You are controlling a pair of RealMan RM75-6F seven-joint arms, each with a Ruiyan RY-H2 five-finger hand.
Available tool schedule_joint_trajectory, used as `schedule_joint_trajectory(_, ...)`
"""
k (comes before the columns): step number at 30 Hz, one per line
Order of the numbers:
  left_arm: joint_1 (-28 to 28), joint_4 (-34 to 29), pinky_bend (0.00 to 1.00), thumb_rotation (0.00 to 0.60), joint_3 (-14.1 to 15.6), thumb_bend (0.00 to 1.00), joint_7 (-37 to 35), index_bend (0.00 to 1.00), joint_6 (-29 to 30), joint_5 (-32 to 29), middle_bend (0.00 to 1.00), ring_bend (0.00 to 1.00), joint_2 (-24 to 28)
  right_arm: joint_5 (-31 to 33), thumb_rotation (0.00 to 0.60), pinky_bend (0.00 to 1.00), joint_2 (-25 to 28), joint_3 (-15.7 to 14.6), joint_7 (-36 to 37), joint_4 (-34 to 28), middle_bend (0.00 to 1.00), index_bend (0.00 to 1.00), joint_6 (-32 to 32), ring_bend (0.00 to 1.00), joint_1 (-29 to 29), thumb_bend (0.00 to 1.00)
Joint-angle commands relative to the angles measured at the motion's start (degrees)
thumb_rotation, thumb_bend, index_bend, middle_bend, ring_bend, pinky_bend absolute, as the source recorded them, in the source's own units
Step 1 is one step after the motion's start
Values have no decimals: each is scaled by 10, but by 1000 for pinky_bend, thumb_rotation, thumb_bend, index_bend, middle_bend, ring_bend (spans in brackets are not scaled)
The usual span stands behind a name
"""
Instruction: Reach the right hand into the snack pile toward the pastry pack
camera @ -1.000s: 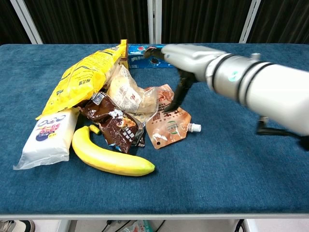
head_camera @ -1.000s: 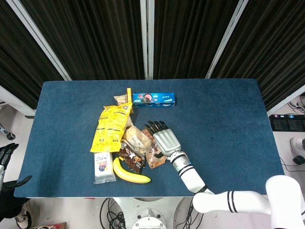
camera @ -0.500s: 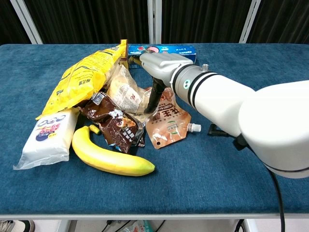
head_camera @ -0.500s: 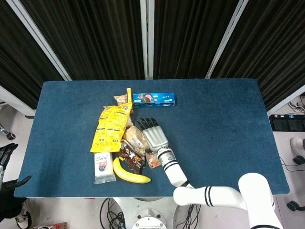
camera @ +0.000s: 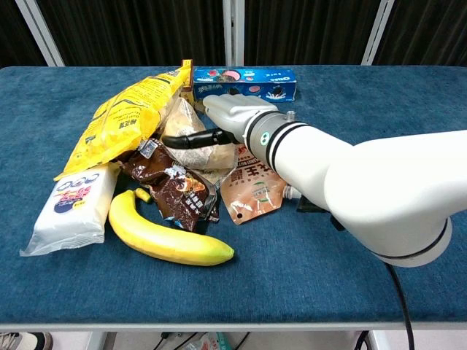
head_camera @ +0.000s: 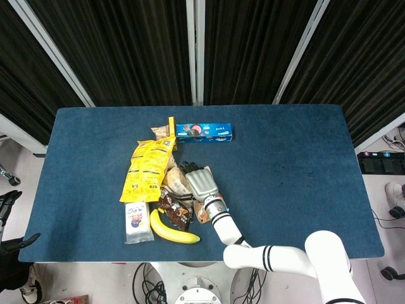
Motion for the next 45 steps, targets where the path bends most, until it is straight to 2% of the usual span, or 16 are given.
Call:
schedule_joint_trajectory(1,1,1,242,452,0,0,-1,122,0,0,109,119,0,-17,230,440,-11,0,12,14,187,305,5,228,3,255)
schedule_joint_trajectory(3,1,3,242,452,0,0,-3,122,0,-2,109,119,-1,-22,570,493,-16,-2,14,24,241,371,5,284,5,298)
schedule_joint_trajectory(4,2,4,242,451,0,0,-5,122,0,-2,108,119,-1,-22,600,508,-18,-4,12,27,256,388,5,299,5,307)
schedule_joint_trajectory(9,2,10,242,452,0,0,-10,122,-1,-3,108,119,-3,-27,600,571,-23,-12,-4,43,351,502,10,386,8,331)
schedule_joint_trajectory(16,2,14,242,454,-2,0,-16,122,0,-4,109,119,-3,-82,600,748,-35,-18,5,66,584,799,44,616,6,415)
schedule_joint_trajectory(18,3,14,242,454,-2,0,-15,122,1,-4,108,119,-2,-107,600,779,-37,-17,19,69,617,849,59,647,4,448)
schedule_joint_trajectory(25,3,13,242,453,-2,0,-16,123,0,-6,109,119,-1,-190,600,813,-11,-11,76,40,650,901,106,681,-16,477)
schedule_joint_trajectory(32,1,6,242,453,-4,0,-8,122,1,-4,108,119,1,-243,600,827,66,14,103,-76,666,921,153,697,-45,477)
schedule_joint_trajectory(36,3,0,242,452,-3,0,-4,122,2,-4,108,119,2,-284,600,831,105,33,159,-147,670,924,192,704,-73,477)
schedule_joint_trajectory(45,3,-8,242,452,-1,0,6,122,3,0,108,119,4,-331,600,832,165,47,232,-210,671,924,235,704,-119,477)
